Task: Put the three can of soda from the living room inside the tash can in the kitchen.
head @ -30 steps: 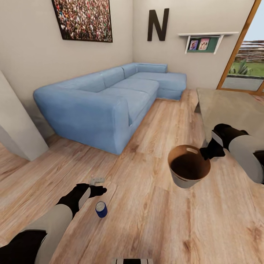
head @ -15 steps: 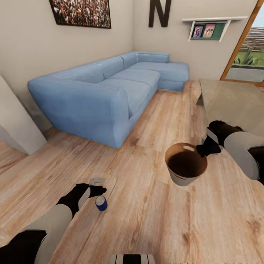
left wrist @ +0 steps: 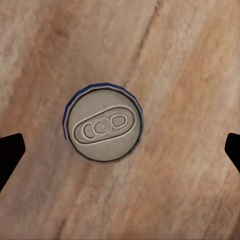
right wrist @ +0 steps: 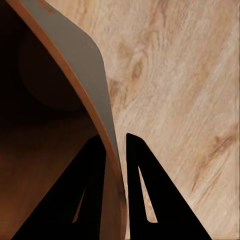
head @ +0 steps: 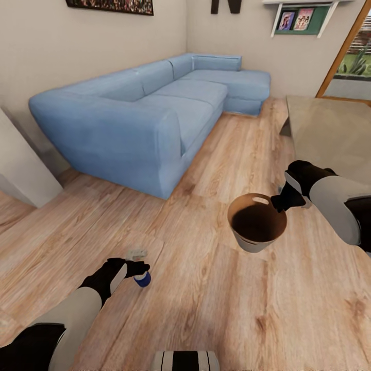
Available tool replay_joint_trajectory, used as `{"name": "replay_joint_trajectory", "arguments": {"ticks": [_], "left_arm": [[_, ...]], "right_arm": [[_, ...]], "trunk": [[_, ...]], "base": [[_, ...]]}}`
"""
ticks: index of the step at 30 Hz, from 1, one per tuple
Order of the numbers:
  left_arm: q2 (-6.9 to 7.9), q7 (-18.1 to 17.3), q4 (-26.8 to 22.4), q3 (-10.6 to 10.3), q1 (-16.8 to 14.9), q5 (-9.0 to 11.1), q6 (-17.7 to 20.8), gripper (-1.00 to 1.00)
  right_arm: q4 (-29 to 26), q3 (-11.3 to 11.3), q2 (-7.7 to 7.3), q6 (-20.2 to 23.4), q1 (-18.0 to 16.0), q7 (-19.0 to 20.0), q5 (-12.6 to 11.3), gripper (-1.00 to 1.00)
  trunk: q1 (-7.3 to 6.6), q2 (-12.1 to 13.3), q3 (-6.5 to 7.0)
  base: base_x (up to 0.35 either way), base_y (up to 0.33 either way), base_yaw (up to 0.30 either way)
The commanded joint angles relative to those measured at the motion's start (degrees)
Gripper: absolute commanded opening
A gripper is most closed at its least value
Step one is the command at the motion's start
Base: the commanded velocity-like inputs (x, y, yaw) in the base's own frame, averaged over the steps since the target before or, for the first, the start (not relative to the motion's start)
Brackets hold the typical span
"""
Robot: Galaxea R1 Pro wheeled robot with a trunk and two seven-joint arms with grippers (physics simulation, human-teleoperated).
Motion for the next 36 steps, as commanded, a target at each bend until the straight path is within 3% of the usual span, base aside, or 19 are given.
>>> {"name": "replay_joint_trajectory", "arguments": {"ticks": [1, 8, 19, 36], "left_arm": [[0.0, -0.01, -0.01, 0.0, 0.0, 0.0, 0.0, 1.0], [-0.07, -0.03, -0.04, 0.06, 0.02, 0.0, -0.03, 1.0], [-0.09, -0.03, -0.04, 0.12, 0.02, 0.07, -0.01, 1.0], [-0.06, -0.18, -0.06, 0.16, 0.05, 0.06, 0.04, 1.0]], "right_arm": [[0.08, -0.33, 0.04, 0.1, -0.24, 0.38, -0.96, -1.0], [0.02, 1.88, 0.1, 0.1, -1.54, 0.38, -0.93, -1.0], [-0.11, 1.91, 0.04, 0.1, -4.56, 0.38, -0.99, -1.0], [-0.03, 2.2, 0.07, 0.1, -4.82, 0.38, -0.98, -1.0]], "trunk": [[-0.01, 0.0, -0.09], [-0.01, 0.0, -0.34], [-0.01, 0.0, -0.8], [-0.01, 0.0, -1.61]], "base": [[0.0, 0.0, 0.0], [0.0, 0.0, 0.0], [0.0, 0.0, 0.082], [0.085, 0.041, 0.063]]}}
